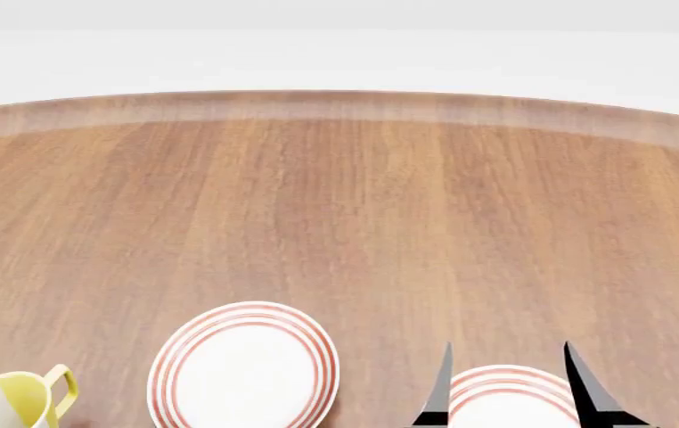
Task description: Put the white mug on the left plate.
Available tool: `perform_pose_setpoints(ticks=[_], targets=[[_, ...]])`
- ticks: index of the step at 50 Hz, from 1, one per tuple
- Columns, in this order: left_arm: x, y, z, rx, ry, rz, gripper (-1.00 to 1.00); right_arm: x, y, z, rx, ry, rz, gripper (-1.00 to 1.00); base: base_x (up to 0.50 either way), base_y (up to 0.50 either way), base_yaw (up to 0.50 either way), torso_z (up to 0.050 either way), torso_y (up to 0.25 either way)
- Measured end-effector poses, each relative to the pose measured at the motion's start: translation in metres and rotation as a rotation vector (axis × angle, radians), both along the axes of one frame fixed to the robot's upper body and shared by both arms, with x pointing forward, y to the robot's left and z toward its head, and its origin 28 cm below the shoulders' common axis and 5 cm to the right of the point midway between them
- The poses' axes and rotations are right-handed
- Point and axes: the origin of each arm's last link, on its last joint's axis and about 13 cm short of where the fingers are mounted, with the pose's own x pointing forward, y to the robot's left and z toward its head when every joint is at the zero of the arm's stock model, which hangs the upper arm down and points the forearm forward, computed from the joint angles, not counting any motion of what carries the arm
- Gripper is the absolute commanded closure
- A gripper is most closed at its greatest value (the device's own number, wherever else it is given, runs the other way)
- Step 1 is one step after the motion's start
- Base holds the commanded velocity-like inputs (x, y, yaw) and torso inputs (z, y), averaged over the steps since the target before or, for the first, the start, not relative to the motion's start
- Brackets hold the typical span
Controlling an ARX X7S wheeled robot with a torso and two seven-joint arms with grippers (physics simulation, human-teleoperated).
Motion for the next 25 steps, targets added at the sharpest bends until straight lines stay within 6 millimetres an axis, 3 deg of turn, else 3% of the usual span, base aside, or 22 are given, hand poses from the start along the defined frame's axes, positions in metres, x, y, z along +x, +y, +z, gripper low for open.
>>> perform_pose_setpoints(ticks=[25], targets=[[-0.012, 0.007, 0.013, -0.068, -0.047, 0.05, 1.0, 0.001, 0.001, -0.001, -0.001, 0.003, 0.003, -1.0, 0.0, 0.0, 0.0, 0.0, 0.0]])
